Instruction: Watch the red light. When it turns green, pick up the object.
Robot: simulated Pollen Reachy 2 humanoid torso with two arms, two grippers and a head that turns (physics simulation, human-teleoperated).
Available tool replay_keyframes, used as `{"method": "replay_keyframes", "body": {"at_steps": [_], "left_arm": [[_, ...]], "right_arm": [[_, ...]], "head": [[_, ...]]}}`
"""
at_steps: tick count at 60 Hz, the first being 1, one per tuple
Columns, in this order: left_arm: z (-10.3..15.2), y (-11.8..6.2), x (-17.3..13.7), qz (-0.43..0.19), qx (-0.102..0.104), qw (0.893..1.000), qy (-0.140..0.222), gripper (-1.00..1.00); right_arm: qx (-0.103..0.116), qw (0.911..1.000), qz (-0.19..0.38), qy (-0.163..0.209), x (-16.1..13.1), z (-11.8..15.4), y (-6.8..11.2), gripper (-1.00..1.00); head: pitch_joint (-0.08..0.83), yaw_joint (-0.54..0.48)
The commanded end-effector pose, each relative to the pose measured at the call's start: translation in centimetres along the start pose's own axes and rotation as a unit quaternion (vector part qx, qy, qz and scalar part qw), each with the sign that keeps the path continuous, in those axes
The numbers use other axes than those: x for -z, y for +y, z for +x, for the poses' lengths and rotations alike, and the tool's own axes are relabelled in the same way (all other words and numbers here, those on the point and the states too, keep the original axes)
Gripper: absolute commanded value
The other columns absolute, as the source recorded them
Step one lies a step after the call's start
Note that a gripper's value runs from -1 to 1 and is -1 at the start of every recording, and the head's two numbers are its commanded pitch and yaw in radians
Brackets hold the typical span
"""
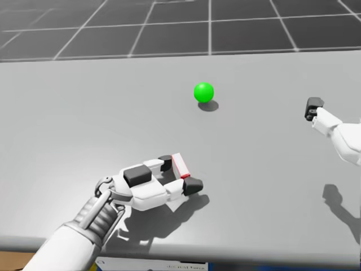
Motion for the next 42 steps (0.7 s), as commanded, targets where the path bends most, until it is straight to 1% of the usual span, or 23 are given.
{"method": "replay_keyframes", "body": {"at_steps": [1, 6, 9, 12, 16, 18, 19, 21, 23, 24, 26, 36, 42], "left_arm": [[-0.7, -0.3, 0.0, -0.008, -0.004, 1.0, 0.011, 1.0], [-0.8, -0.3, 0.0, -0.01, -0.003, 1.0, 0.012, 1.0], [-0.7, -0.4, 0.0, -0.01, -0.001, 1.0, 0.012, 1.0], [-0.6, -0.5, -0.1, -0.011, -0.002, 1.0, 0.011, 1.0], [-0.2, -0.9, -0.4, -0.011, 0.006, 1.0, 0.008, 1.0], [0.2, -1.0, -0.5, -0.01, 0.013, 1.0, 0.006, 1.0], [0.4, -1.2, -0.7, -0.008, 0.023, 1.0, 0.004, 1.0], [1.0, -1.4, -0.9, -0.007, 0.035, 0.999, 0.002, 1.0], [1.4, -1.6, -1.2, -0.007, 0.043, 0.999, -0.001, 1.0], [2.2, -1.9, -1.5, -0.006, 0.056, 0.998, -0.006, 1.0], [2.8, -2.0, -1.8, -0.005, 0.065, 0.998, -0.011, 1.0], [7.9, -2.9, -4.5, 0.002, 0.102, 0.993, -0.057, 1.0], [10.3, -3.1, -5.8, 0.01, 0.118, 0.989, -0.085, 1.0]], "right_arm": [[0.006, 1.0, -0.001, 0.002, 0.0, -0.2, 0.2, -1.0], [0.007, 1.0, -0.001, 0.002, 0.0, -0.2, 0.2, -1.0], [0.008, 1.0, -0.001, 0.002, -0.1, -0.2, 0.2, -1.0], [0.007, 1.0, -0.002, 0.001, -0.1, -0.2, 0.2, -1.0], [0.008, 1.0, -0.002, 0.0, -0.1, -0.1, 0.2, -1.0], [0.008, 1.0, -0.002, 0.0, -0.1, -0.1, 0.2, -1.0], [0.008, 1.0, -0.002, 0.0, -0.1, -0.1, 0.2, -1.0], [0.008, 1.0, -0.003, 0.0, -0.1, -0.1, 0.1, -1.0], [0.009, 1.0, -0.003, 0.0, -0.1, -0.1, 0.1, -1.0], [0.01, 0.9999, -0.004, 0.001, -0.1, -0.1, 0.1, -1.0], [0.01, 0.9999, -0.004, 0.001, -0.1, -0.1, 0.1, -1.0], [0.009, 0.9999, -0.01, -0.004, -0.1, 0.1, 0.1, -1.0], [0.01, 0.9999, -0.012, -0.006, -0.1, 0.3, 0.0, -1.0]], "head": [[0.491, 0.11], [0.42, 0.1], [0.393, 0.1], [0.379, 0.1], [0.365, 0.1], [0.359, 0.1], [0.358, 0.1], [0.355, 0.1], [0.354, 0.1], [0.351, 0.11], [0.349, 0.11], [0.329, 0.1], [0.314, 0.1]]}}
